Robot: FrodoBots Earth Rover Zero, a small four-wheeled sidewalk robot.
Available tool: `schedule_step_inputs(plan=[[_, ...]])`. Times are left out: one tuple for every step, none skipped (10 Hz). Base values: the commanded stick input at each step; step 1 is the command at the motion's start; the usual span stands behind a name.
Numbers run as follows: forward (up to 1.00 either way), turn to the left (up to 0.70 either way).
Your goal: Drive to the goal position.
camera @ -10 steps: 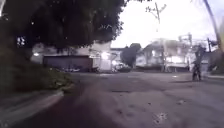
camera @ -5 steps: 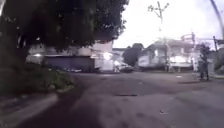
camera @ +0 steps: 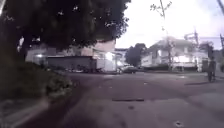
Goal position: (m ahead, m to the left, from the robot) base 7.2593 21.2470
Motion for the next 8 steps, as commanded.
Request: schedule_step_inputs(plan=[[0.70,0.00],[0.70,0.00],[0.70,0.00],[0.70,0.00],[0.70,0.00],[0.70,0.00],[0.70,0.00],[0.70,0.00]])
